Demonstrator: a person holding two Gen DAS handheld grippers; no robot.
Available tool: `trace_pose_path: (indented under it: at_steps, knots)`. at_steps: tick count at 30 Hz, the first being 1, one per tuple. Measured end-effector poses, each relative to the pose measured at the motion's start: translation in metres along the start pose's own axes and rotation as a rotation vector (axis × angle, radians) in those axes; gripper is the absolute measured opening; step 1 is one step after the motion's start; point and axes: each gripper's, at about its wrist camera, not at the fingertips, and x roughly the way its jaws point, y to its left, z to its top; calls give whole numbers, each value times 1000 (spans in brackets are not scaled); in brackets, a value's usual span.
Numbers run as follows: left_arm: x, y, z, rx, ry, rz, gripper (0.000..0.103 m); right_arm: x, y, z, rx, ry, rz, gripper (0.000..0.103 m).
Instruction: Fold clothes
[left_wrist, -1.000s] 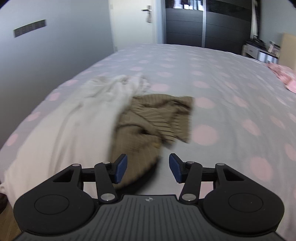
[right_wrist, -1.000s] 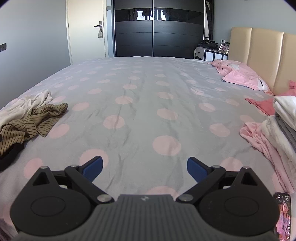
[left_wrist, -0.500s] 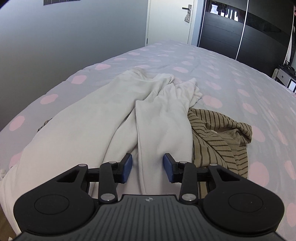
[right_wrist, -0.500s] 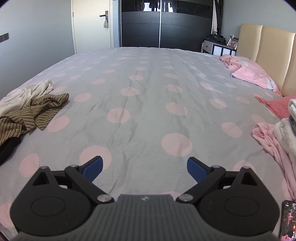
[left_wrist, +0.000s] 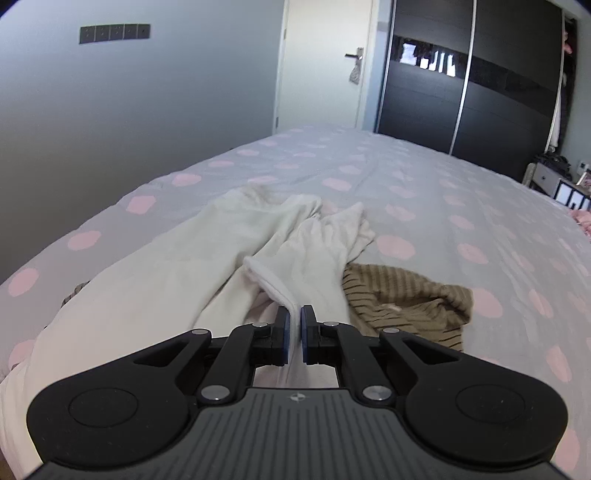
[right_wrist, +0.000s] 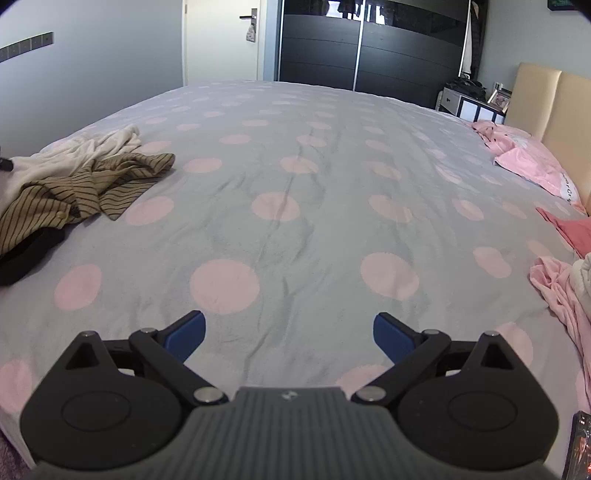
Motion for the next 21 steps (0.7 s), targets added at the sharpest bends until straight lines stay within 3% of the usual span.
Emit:
trace_pose_path:
  at_steps: [15, 18, 21]
  knots:
    - [-107, -140, -19, 287, -50, -380, 3, -43, -39, -20, 105, -57, -34, 98]
    - [-130, -163, -28, 289, -29, -575, 1, -51, -48, -21, 132, -71, -44, 98]
    - [-160, -202, -46, 405, -54, -642, 1, -56, -58, -21, 163, -73, -60, 98]
